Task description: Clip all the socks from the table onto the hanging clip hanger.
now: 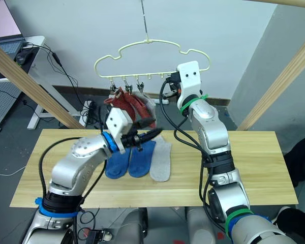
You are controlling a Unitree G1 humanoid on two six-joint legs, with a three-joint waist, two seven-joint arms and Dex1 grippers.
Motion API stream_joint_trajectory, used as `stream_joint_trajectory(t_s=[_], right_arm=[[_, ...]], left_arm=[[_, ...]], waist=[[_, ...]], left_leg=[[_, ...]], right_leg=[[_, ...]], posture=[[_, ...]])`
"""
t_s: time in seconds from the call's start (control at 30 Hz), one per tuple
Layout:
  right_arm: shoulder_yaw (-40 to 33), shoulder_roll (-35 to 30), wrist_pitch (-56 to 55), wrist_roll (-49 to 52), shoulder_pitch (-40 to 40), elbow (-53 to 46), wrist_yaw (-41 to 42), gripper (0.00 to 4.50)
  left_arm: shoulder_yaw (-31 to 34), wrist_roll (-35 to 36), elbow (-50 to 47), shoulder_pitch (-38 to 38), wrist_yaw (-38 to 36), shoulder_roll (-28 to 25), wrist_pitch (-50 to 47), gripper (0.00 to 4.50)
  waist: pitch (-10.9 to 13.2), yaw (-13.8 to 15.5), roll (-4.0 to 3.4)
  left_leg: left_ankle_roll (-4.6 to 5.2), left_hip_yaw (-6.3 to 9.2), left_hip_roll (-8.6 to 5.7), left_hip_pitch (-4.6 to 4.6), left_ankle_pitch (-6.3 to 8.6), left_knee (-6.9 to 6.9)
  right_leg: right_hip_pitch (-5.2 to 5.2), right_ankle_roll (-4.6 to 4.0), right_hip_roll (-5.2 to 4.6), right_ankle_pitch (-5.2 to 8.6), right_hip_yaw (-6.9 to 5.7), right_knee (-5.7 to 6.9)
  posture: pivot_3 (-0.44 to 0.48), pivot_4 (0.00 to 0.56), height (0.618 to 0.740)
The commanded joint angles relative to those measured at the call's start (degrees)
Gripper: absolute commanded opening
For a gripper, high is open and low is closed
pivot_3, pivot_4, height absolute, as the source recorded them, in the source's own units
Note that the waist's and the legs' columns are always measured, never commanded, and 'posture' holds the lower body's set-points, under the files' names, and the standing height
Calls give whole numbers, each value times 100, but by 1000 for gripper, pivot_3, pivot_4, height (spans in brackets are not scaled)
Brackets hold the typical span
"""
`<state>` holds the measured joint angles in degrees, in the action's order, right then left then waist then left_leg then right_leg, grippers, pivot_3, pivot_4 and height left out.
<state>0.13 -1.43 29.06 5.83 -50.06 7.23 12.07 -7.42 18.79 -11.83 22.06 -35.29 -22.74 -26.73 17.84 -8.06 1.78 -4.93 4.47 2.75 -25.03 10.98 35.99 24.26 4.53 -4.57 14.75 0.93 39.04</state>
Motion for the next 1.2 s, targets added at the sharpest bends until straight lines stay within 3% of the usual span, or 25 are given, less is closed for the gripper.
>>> stream_joint_trajectory(t_s=[0.03, 0.1, 0.13, 0.5, 0.6, 1.03, 1.2], right_arm=[[-63, 11, -173, 98, -161, -139, -30, 0], [-69, 4, -142, 103, -166, -169, -28, 0], [-70, -4, -126, 106, -162, -186, -23, 0], [-27, -5, -16, 114, -126, -265, 7, 0], [-23, 1, -2, 114, -114, -283, 8, 0], [-41, 5, 79, 131, -77, -347, 1, 0], [-41, 1, 71, 130, -75, -339, 13, 0]], left_arm=[[-234, -537, 400, -90, 509, 290, 259, 3658], [-354, -773, 863, -77, 693, 514, 372, 4337], [-386, -870, 1112, -37, 797, 632, 415, 4458], [-449, -1585, 3451, 613, 1268, 1507, 1036, 4458], [-505, -1759, 3894, 691, 1290, 1545, 1155, 3940], [-466, -1938, 4535, 627, 1120, 1634, 1442, 175], [-249, -1741, 4145, 471, 1102, 1734, 2075, 16]], waist=[[0, -2, 0], [0, -3, 0], [-1, -4, -2], [-1, -36, -3], [-1, -58, -3], [-2, -94, -3], [-3, -123, -4]], left_leg=[[0, 0, 0, 0, 0, 1], [0, 0, 0, 0, 0, 1], [0, 0, 0, 0, 0, 1], [1, -1, -1, 0, 0, 1], [1, -1, -1, 0, 0, 1], [1, 0, -1, 1, 0, 4], [1, 0, -1, 1, 0, 4]], right_leg=[[0, 0, 0, 0, 1, 1], [0, 0, 0, 0, 2, 2], [0, 0, 0, 0, 1, 2], [1, 0, 0, 0, 0, 3], [1, 0, 0, 0, -1, 3], [-3, 1, 0, 0, -1, 4], [-3, 1, 0, 0, -1, 4]], posture=[[-246, 269, 689], [-257, 275, 689], [-257, 275, 689], [-289, 287, 689], [-292, 288, 689], [-302, 286, 689], [-299, 282, 689]])
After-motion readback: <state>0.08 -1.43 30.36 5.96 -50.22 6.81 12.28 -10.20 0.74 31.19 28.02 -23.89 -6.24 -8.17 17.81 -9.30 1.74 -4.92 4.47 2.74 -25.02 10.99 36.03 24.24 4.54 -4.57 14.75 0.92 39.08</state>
